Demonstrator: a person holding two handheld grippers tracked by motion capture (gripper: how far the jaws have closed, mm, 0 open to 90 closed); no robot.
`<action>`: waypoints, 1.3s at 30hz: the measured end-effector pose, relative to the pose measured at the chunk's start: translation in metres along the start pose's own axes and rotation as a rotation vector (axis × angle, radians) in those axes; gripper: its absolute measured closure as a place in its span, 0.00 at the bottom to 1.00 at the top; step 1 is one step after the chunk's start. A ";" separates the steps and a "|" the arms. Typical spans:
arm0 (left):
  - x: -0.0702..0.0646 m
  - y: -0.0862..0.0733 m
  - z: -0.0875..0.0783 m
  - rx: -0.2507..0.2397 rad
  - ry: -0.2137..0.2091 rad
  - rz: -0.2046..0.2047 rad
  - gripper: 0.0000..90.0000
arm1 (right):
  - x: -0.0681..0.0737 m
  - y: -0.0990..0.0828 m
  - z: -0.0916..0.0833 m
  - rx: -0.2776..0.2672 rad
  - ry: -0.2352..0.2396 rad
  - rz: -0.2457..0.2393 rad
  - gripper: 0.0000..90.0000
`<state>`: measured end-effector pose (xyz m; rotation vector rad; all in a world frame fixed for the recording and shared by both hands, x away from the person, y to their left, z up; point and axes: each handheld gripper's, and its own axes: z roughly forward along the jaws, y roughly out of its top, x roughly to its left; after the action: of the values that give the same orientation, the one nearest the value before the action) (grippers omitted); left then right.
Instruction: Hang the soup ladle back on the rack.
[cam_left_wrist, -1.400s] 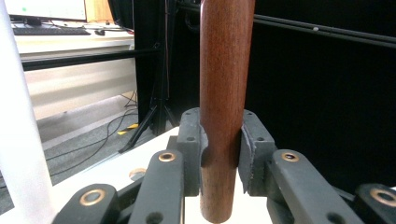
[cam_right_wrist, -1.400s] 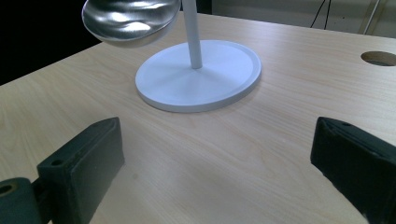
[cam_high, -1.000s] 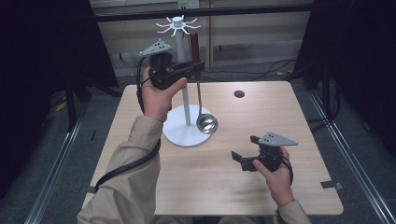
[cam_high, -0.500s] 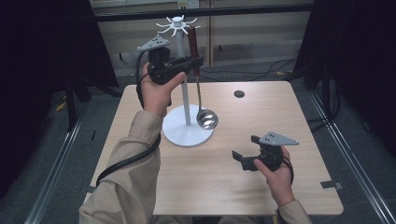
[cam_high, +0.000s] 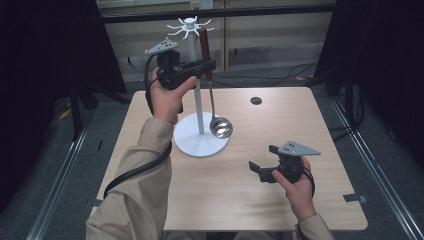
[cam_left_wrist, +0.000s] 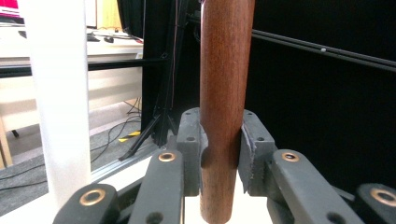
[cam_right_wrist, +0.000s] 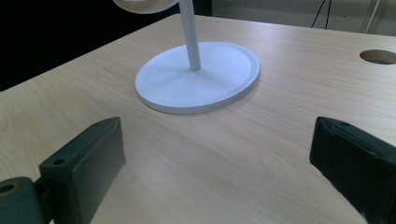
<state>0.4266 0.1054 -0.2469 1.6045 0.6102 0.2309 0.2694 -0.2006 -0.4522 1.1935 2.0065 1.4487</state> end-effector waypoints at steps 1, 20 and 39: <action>0.000 0.000 0.000 -0.002 0.004 -0.004 0.82 | 0.000 0.000 0.000 0.002 -0.001 -0.002 0.03; 0.011 -0.003 -0.005 -0.025 0.000 -0.016 0.82 | -0.001 -0.001 0.000 0.006 0.000 0.000 0.03; 0.013 -0.005 -0.007 -0.030 0.049 0.009 0.80 | 0.002 -0.001 0.002 0.013 0.010 -0.012 0.03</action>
<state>0.4327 0.1184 -0.2534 1.5768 0.6348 0.2851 0.2697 -0.1980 -0.4537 1.1804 2.0292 1.4408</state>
